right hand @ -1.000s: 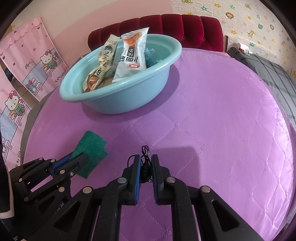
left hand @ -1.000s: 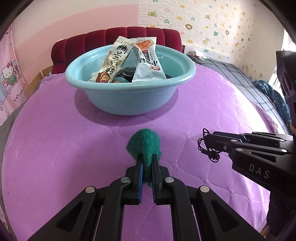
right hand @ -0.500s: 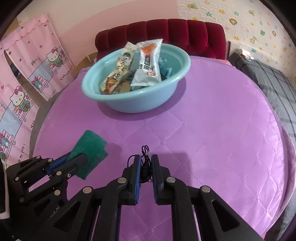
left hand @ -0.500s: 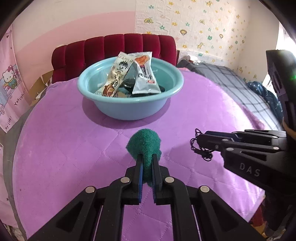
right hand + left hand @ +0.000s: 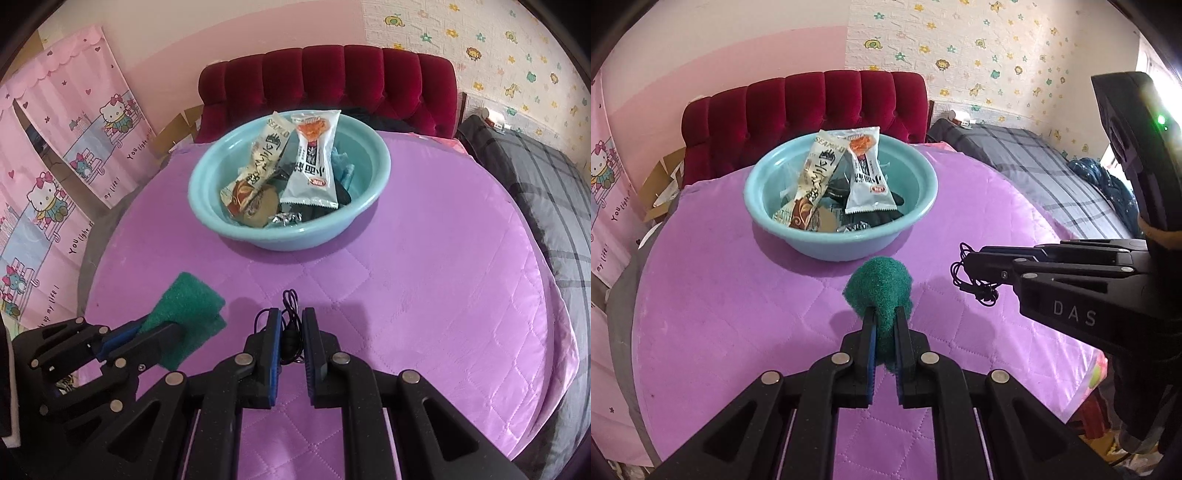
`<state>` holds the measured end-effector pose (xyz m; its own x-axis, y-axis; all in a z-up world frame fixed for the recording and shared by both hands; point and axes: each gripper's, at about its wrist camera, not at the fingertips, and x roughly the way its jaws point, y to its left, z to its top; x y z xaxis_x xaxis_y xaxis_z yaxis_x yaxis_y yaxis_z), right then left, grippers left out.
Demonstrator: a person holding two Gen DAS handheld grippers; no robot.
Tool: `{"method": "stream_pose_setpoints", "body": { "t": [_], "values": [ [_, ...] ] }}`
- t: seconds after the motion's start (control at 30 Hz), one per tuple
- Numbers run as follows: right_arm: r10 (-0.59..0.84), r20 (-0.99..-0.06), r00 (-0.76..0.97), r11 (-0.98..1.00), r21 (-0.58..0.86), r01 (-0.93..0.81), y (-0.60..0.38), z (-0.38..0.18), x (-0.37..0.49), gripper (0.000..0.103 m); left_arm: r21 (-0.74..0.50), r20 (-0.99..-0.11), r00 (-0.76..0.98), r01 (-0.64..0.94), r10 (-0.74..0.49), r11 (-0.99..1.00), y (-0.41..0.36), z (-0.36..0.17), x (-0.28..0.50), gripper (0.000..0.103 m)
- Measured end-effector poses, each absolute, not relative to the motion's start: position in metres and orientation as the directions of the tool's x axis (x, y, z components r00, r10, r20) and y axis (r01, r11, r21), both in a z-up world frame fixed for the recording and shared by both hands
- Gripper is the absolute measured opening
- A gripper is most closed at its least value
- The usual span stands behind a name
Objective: Organize soft objects
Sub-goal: 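Carry the green pad and black earphones over the teal basin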
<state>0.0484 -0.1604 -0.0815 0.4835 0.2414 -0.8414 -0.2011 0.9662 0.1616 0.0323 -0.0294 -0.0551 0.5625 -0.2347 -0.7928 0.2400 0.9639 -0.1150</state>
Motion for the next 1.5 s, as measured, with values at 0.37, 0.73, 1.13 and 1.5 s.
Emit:
{"method": "stream_pose_setpoints", "body": {
  "t": [0.37,0.73,1.13,1.5],
  "values": [
    [0.237,-0.838,0.492,0.965,0.146,-0.217,-0.156,-0.048,0.08,0.01,-0.129,-0.785,0.568,0.24,-0.247,0.962,-0.017,-0.02,0.06,0.008],
    [0.238,-0.834,0.497,0.963,0.138,-0.23,-0.153,-0.031,0.135,0.01,-0.108,-0.794,0.567,0.224,-0.22,0.969,-0.002,-0.019,0.111,0.008],
    [0.218,-0.851,0.477,0.968,0.126,-0.217,-0.154,-0.049,0.207,0.01,-0.096,-0.813,0.551,0.191,-0.188,0.977,0.017,-0.036,0.17,0.008],
    [0.177,-0.884,0.433,0.973,0.09,-0.212,-0.154,-0.088,0.266,0.01,-0.097,-0.838,0.518,0.168,-0.171,0.981,0.025,-0.067,0.225,0.008]
  ]
}}
